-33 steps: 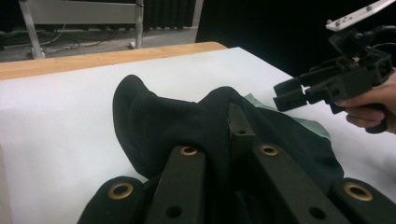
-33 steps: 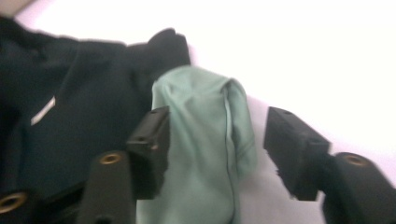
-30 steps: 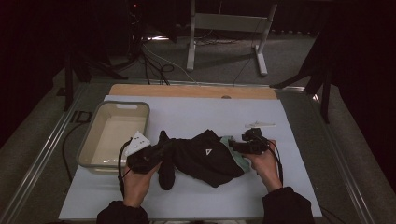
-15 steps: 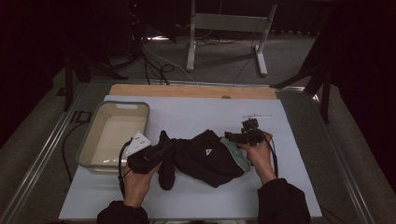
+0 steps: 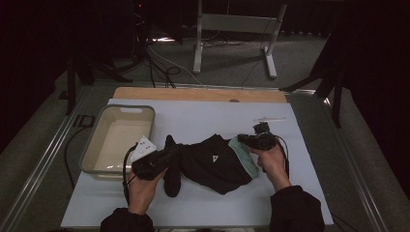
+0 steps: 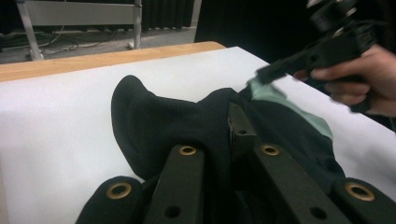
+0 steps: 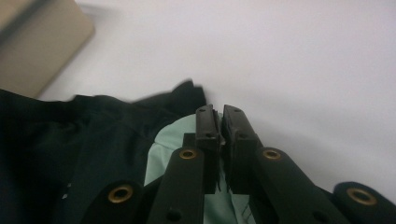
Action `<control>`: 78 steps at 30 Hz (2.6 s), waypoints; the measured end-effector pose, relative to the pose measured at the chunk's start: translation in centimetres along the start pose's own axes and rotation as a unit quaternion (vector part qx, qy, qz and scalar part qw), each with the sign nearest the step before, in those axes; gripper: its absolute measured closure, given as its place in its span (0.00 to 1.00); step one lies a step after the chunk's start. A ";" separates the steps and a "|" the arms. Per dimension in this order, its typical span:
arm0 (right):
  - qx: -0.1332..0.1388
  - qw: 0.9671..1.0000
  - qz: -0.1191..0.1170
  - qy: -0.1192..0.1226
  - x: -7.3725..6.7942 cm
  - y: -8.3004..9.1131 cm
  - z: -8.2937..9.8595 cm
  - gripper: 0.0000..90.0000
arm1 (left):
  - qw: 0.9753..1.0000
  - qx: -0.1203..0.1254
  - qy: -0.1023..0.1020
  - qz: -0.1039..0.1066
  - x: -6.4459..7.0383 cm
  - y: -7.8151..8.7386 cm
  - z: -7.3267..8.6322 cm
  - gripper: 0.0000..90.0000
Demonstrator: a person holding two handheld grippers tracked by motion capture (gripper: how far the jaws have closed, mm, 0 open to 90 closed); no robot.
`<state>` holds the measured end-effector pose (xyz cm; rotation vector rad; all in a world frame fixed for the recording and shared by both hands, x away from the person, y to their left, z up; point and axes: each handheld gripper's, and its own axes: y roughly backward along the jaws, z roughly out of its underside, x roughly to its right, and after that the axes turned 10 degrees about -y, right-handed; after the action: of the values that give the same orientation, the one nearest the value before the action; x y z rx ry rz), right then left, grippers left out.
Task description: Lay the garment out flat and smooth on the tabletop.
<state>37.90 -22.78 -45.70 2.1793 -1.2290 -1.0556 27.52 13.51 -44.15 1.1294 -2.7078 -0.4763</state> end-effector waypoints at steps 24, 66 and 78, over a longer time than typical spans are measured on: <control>0.131 0.990 0.051 0.008 3.9 9.1 1.4 0.33 | 0.998 -0.052 -0.006 -0.030 -1.0 -5.3 -3.5 0.96; 0.047 0.997 0.052 0.039 3.2 5.3 4.2 0.21 | 0.996 -0.044 0.017 -0.080 -0.9 -5.4 -3.9 0.17; -0.009 0.998 0.059 0.035 3.2 2.2 4.1 0.40 | 0.998 -0.042 0.006 -0.043 1.5 -4.5 -2.0 0.19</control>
<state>34.50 -26.66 -48.06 2.0855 -1.2938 -0.9303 29.92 9.00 -43.85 1.2246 -2.6105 -0.5881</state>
